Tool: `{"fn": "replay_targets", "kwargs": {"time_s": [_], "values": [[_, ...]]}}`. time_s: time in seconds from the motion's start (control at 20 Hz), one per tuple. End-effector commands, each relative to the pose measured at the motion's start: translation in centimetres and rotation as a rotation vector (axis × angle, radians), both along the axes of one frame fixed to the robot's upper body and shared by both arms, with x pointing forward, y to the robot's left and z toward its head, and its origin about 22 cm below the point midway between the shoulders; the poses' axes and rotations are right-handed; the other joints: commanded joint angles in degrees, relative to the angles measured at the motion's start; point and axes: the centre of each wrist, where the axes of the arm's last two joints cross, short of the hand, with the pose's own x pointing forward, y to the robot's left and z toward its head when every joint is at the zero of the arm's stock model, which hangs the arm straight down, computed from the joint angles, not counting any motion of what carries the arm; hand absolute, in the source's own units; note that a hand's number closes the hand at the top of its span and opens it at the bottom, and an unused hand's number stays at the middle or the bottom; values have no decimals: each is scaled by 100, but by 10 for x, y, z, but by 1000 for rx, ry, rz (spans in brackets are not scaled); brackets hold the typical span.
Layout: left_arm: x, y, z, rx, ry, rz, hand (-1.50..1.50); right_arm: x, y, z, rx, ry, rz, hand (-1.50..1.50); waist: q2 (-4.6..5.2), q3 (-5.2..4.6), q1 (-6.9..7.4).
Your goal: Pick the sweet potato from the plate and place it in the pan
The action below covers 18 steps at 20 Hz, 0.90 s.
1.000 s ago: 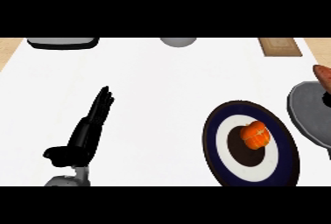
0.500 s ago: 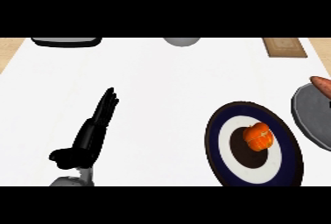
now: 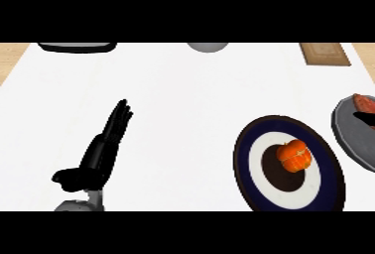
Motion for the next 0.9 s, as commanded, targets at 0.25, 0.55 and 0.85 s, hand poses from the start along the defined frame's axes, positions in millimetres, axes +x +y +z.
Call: {"fn": "replay_targets", "kwargs": {"time_s": [0.25,0.55,0.85], "values": [[-9,11,6,-1,7,2,0,-6,-17,12,84,-354,-28,-150,-62,-16,-114],[-1,0,7,-2,11,35,0,-52,-41,-1,238,-466,33,-150,-118,-32,-300],[4,7,-1,0,29,47,0,-102,-43,-19,338,-496,212,-150,-129,-42,-411]]}}
